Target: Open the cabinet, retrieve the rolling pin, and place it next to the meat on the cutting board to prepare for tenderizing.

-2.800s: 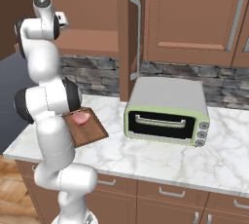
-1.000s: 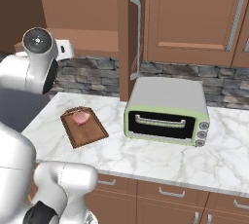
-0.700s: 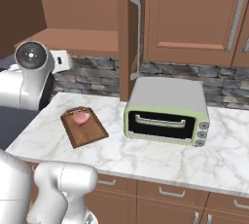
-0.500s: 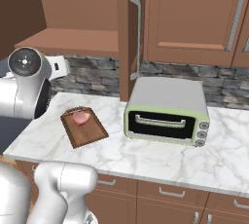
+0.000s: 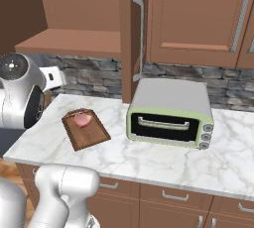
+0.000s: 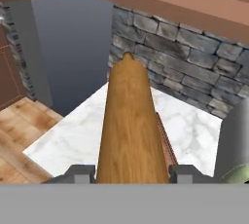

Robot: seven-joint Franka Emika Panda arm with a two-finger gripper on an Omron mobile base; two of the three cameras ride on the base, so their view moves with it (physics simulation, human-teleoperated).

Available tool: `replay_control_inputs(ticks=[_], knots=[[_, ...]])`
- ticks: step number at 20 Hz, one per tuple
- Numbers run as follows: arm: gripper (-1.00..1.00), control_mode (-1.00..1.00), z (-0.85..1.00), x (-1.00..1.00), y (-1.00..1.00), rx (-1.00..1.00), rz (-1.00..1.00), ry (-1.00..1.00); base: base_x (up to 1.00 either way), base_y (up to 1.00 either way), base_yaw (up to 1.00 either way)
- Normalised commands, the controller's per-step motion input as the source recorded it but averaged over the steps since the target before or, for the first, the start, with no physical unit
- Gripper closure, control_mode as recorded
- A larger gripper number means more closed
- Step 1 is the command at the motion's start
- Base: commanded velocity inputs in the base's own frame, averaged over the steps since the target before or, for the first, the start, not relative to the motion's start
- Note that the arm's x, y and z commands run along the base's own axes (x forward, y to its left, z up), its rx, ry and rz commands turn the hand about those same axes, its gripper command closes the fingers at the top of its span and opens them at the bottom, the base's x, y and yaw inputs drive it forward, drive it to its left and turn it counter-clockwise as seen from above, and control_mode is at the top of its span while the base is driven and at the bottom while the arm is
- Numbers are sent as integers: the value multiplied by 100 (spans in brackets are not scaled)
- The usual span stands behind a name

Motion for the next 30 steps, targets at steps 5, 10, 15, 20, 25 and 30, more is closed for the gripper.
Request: replay_control_inputs(ticks=[5,10,15,20,25,30], knots=[[100,-100,-48,7,1,-11,2,15,0,0,0],[100,-100,-50,14,0,-10,6,15,0,0,0],[100,-100,-46,26,0,-7,11,15,0,0,0],[100,-100,-42,30,0,-6,13,15,0,0,0],[100,-100,-36,30,0,-2,16,11,0,0,0],[100,-100,-31,18,0,0,16,4,0,0,0]])
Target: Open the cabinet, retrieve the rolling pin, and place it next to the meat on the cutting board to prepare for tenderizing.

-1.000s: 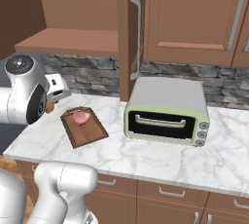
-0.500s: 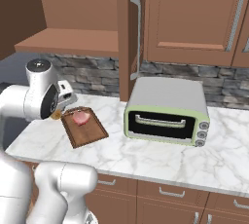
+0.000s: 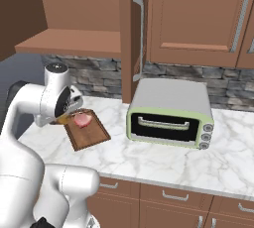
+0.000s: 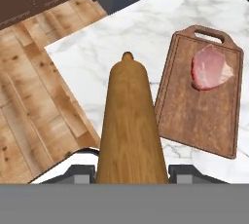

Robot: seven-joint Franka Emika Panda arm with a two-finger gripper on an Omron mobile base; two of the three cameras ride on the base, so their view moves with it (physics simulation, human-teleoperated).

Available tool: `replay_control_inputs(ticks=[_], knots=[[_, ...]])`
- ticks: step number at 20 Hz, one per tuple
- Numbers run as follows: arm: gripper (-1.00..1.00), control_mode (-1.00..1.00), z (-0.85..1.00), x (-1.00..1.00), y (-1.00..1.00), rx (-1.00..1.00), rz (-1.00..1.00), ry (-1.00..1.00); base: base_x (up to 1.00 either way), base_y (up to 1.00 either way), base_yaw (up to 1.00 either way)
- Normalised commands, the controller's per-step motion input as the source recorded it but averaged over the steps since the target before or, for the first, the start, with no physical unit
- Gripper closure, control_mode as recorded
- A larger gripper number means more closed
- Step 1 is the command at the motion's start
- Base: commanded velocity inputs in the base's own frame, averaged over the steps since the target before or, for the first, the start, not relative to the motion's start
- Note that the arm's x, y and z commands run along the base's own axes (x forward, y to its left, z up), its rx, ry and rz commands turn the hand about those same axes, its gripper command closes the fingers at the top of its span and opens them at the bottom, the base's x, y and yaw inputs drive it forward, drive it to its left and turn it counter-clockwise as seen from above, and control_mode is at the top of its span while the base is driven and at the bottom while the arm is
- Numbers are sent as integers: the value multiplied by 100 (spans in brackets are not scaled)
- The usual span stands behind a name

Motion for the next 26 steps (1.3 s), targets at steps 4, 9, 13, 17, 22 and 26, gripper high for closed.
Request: replay_control_inputs(ticks=[4,9,13,17,22,26], knots=[[100,-100,-30,5,0,0,12,0,0,0,0],[100,-100,-20,1,-2,0,9,-1,0,0,0],[100,-100,-5,7,-14,0,5,0,0,0,0],[100,-100,-4,10,-16,0,1,0,0,0,0],[100,-100,-20,13,-4,0,1,0,0,0,0],[100,-100,-29,18,0,0,2,0,0,0,0]])
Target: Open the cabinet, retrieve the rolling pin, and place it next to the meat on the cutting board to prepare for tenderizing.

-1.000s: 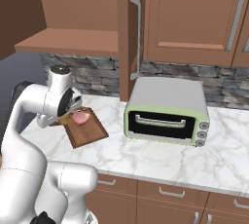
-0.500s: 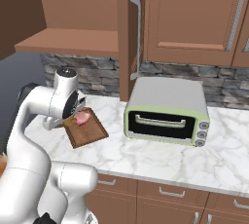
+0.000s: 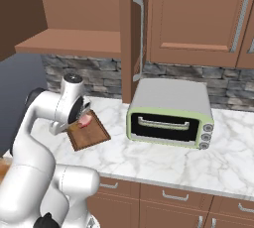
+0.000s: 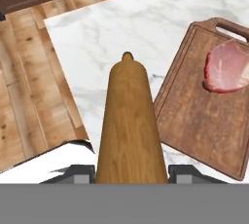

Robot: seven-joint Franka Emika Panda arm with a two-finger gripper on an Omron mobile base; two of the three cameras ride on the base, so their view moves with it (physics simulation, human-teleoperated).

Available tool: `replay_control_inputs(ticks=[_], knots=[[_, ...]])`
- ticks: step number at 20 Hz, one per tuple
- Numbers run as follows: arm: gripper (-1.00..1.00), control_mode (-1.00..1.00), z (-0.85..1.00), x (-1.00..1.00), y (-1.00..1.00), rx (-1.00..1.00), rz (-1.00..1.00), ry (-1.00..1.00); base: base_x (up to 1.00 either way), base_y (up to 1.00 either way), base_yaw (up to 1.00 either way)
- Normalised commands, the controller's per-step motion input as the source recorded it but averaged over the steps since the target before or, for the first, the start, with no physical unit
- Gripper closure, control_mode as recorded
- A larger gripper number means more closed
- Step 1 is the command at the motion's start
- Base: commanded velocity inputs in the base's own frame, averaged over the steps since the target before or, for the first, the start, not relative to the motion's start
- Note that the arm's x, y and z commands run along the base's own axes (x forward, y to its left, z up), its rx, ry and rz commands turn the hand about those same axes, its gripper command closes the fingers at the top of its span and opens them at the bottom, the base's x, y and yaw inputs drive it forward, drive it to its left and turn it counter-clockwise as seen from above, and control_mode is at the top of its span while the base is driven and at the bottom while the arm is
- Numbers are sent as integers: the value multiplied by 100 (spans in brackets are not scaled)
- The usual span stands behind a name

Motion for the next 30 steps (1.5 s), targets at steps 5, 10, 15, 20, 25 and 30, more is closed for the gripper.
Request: replay_control_inputs(ticks=[5,10,15,20,25,30], knots=[[100,-100,-22,20,0,0,2,0,0,0,0],[100,-100,-20,20,0,0,2,0,0,0,0],[100,-100,-19,21,-2,0,2,0,0,0,0],[100,-100,-17,23,-3,0,2,0,0,0,0],[100,-100,-14,24,-4,0,2,0,0,0,0],[100,-100,-17,25,-2,0,2,0,0,0,0]])
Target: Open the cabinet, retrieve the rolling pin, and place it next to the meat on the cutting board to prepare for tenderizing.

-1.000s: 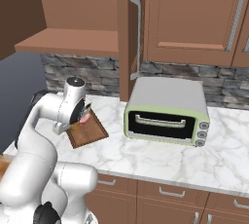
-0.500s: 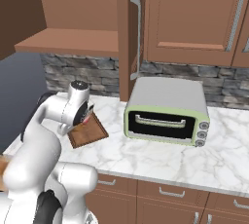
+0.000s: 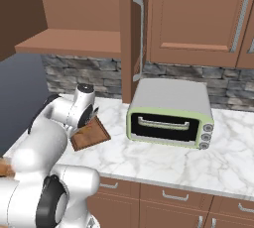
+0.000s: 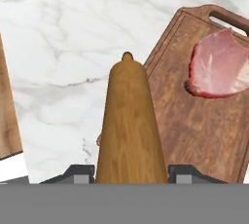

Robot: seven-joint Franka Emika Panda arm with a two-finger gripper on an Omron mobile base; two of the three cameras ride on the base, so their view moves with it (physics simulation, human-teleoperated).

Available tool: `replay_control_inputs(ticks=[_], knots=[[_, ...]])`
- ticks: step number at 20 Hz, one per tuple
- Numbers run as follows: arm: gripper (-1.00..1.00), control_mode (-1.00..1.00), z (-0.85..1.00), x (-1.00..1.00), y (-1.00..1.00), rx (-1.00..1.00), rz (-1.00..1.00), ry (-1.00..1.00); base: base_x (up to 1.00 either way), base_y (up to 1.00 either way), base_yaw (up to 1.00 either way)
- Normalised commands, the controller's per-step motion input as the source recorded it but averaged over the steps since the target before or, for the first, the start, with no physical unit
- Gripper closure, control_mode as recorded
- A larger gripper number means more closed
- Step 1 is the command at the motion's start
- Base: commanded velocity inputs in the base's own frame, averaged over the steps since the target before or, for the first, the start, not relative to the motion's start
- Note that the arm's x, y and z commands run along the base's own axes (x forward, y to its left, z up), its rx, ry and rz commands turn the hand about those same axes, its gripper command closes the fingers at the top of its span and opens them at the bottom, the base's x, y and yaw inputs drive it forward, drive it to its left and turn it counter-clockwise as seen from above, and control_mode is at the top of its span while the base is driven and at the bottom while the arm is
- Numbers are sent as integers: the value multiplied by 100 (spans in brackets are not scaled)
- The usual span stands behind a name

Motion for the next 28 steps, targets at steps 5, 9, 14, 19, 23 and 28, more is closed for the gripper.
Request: replay_control_inputs(ticks=[5,9,14,19,23,28], knots=[[100,-100,-22,25,0,0,2,0,0,0,0],[100,-100,-26,23,0,0,2,0,0,0,0],[100,-100,-27,23,0,0,2,0,0,0,0],[100,-100,-31,23,0,0,2,0,0,0,0],[100,-100,-31,7,0,0,5,0,0,0,0],[-100,-100,-41,0,1,0,3,0,0,0,0]])
